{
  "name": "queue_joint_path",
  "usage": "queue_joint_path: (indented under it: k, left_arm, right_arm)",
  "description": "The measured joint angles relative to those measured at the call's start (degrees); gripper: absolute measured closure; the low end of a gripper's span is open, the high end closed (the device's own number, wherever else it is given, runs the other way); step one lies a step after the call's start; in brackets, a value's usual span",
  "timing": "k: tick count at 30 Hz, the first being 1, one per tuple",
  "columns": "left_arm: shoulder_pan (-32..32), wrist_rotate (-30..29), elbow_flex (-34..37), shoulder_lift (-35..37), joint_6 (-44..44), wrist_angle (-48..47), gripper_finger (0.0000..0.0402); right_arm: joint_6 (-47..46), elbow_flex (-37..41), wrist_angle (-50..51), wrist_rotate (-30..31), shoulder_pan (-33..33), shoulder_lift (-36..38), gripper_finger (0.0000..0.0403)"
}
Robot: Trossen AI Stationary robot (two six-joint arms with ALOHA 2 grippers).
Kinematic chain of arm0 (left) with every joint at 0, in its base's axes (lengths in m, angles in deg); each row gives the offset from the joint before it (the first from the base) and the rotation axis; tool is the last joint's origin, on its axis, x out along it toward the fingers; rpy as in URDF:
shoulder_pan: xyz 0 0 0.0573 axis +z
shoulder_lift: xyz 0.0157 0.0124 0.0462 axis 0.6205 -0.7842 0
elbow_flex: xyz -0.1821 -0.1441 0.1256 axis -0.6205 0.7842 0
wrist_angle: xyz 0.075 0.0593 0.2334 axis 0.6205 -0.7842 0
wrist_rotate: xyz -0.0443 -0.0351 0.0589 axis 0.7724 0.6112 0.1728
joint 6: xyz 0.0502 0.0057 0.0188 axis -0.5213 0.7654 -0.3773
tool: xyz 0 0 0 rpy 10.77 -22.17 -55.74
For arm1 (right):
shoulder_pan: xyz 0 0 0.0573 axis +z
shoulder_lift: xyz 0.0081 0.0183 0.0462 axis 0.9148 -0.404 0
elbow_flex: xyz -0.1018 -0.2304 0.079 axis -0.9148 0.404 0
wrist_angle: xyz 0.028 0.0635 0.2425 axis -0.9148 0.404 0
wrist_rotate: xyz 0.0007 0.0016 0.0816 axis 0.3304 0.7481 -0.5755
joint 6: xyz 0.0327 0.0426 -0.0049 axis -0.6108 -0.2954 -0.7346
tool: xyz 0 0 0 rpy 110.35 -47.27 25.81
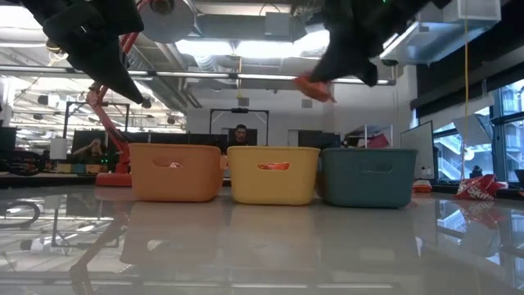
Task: Sort candy
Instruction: Put the orange candy into the yellow bin
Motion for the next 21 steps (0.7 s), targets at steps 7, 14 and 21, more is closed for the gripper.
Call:
queue_joint_path:
  k: [7,14,21]
  left_arm:
    - [0.0,0.0,0.0,0.0,0.2,0.1,0.0398]
    - [0.0,0.0,0.0,0.0,0.1,0.9,0.0398]
    - [0.0,0.0,0.0,0.0,0.0,0.8,0.0398]
  right_arm:
    - [5.8,-3.0,-5.3,-0.1,3.5,-11.7,0.0396]
    - [9.7,-7.8,-5.2,-2.7,3.0,-20.4,0.0395]
    - [14.8,-13.1,0.5,-5.6,3.1,-24.5,0.0341]
